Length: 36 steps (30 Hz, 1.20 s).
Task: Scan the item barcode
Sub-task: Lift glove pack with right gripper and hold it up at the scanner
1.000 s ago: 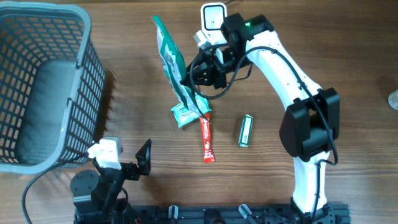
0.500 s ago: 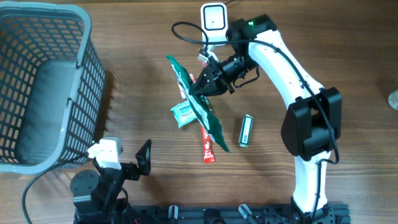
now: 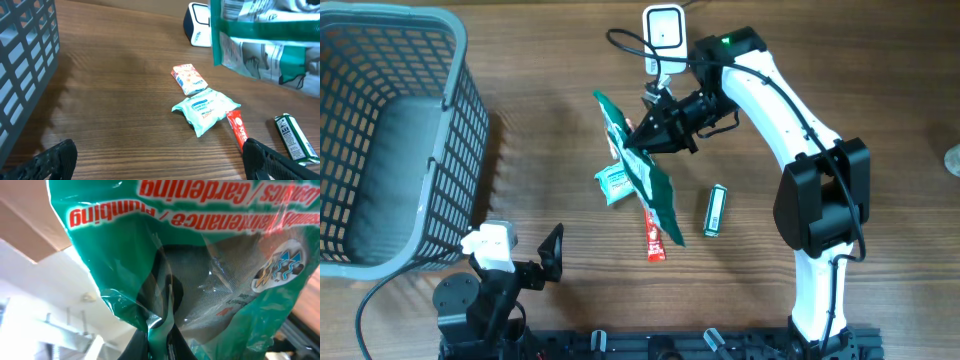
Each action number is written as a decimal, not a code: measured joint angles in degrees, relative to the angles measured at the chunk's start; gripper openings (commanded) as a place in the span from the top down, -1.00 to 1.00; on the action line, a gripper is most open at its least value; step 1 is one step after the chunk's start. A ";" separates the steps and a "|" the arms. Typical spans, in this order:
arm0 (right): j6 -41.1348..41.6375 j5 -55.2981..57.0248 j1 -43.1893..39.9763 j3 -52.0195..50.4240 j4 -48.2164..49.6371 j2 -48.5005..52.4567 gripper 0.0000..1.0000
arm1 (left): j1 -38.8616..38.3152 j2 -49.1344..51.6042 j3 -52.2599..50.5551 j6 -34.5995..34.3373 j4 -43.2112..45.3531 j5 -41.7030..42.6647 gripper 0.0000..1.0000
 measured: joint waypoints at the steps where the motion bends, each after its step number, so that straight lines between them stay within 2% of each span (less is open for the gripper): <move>1: 0.44 -0.33 0.00 0.00 0.02 0.00 0.91 | 0.00 0.00 0.00 0.00 0.00 0.00 -1.00; 4: 0.57 5.88 -0.26 0.00 0.48 0.00 0.91 | 0.00 0.00 0.00 0.00 0.00 0.00 -1.00; 9: -8.50 11.02 -1.14 -0.11 1.36 0.00 0.91 | 0.00 0.00 0.00 -0.02 0.00 0.00 -1.00; 20: -55.06 -2.54 -1.25 -0.17 1.46 0.00 0.91 | 0.00 0.00 0.00 0.00 0.00 0.00 -1.00; 25: -66.51 -10.21 -1.25 -1.01 10.10 0.48 0.92 | 0.00 0.00 0.00 0.00 0.00 0.00 -1.00; 30: -74.97 -13.35 -1.25 -7.85 19.65 0.74 0.92 | 0.00 0.00 0.00 -0.02 0.00 0.00 -1.00; 33: -76.56 -13.40 -1.25 -13.94 28.33 1.03 0.92 | 0.00 0.00 0.00 -0.02 0.00 0.00 -1.00; 36: -75.69 -13.40 -1.25 -15.82 37.57 1.11 0.91 | 0.00 0.00 0.00 -0.02 0.00 0.00 -1.00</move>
